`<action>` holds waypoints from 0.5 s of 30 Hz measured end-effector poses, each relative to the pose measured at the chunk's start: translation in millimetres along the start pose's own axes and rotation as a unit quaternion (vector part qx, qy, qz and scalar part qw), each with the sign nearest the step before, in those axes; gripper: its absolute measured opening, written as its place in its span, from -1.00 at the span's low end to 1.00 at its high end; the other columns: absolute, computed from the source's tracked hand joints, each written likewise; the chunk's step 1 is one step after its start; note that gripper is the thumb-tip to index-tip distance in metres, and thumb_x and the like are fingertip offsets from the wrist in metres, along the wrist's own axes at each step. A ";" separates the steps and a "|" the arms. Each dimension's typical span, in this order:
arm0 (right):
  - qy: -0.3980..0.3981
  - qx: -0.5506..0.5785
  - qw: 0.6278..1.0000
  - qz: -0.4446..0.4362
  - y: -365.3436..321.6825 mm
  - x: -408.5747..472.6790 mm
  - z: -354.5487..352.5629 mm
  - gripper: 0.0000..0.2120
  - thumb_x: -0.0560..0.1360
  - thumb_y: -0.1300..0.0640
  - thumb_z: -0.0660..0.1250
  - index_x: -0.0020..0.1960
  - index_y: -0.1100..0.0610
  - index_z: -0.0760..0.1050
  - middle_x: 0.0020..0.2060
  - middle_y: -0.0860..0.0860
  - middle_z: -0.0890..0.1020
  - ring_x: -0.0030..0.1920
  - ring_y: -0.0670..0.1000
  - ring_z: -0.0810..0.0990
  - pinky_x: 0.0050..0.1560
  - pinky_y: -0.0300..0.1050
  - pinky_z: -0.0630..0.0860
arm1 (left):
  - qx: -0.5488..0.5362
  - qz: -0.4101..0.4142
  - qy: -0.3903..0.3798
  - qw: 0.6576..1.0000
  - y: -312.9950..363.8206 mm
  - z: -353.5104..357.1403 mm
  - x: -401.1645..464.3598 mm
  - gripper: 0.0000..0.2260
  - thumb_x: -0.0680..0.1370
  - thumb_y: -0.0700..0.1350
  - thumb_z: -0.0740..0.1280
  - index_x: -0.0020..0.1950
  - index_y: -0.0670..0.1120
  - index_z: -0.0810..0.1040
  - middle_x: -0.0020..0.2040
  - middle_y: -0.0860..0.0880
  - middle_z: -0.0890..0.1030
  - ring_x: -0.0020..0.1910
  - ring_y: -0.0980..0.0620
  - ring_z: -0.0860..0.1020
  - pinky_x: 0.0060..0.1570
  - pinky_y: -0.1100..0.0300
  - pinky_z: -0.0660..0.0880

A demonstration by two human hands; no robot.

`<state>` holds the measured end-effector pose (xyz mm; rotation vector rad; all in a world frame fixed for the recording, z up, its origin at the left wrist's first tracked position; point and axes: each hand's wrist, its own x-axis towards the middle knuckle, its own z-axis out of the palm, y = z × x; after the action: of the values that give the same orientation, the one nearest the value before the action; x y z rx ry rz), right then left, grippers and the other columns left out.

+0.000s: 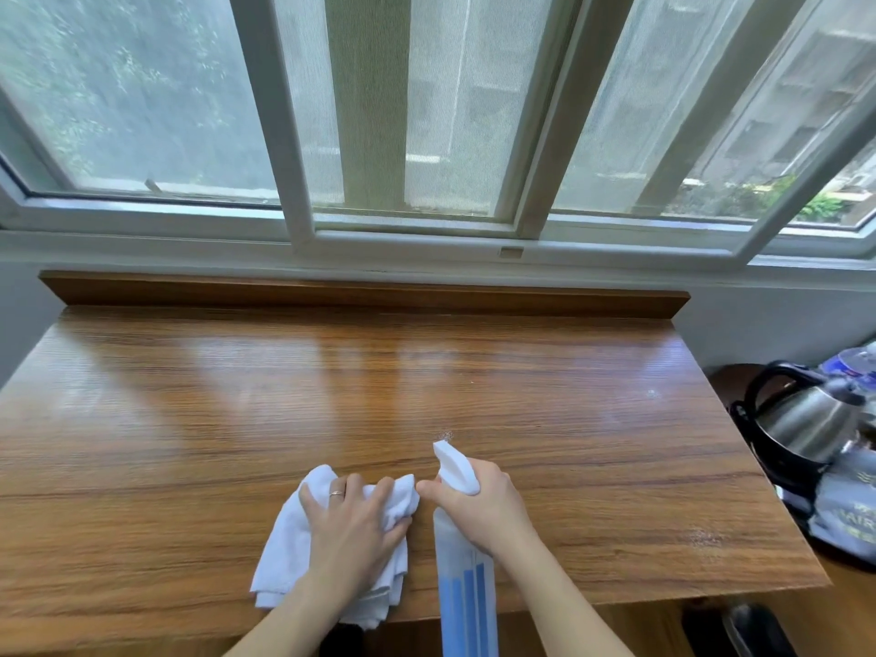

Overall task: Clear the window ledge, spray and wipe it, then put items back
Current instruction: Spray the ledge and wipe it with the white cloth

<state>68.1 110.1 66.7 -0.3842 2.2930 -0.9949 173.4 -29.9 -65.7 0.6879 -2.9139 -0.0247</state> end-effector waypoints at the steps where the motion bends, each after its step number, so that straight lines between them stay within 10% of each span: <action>1: -0.001 0.002 1.000 -0.003 -0.3 -0.3 -0.5 -0.68 0.43 -0.15 0.43 -0.13 0.12 0.58 -0.36 -0.08 0.54 -0.35 -0.17 0.46 -0.26 -0.20 0.38 | 0.001 0.003 0.008 1.000 -0.5 1.1 1.9 -0.62 0.40 0.30 0.21 -0.02 0.06 0.60 -0.18 -0.06 0.52 -0.12 -0.18 0.54 0.06 -0.30 0.28; 15: 0.012 0.001 1.000 -0.010 2.8 -4.8 1.1 -0.68 0.43 -0.14 0.45 -0.16 0.13 0.57 -0.35 -0.07 0.55 -0.31 -0.16 0.48 -0.25 -0.22 0.38 | 0.046 -0.047 -0.067 0.996 -13.2 1.3 84.3 -0.59 0.41 0.35 0.26 0.02 0.06 0.55 -0.06 -0.08 0.57 -0.10 -0.20 0.56 0.04 -0.40 0.23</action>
<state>72.5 113.7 66.0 -0.3971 2.3144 -1.0175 104.5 -79.3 -55.9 0.8692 -3.0234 0.0551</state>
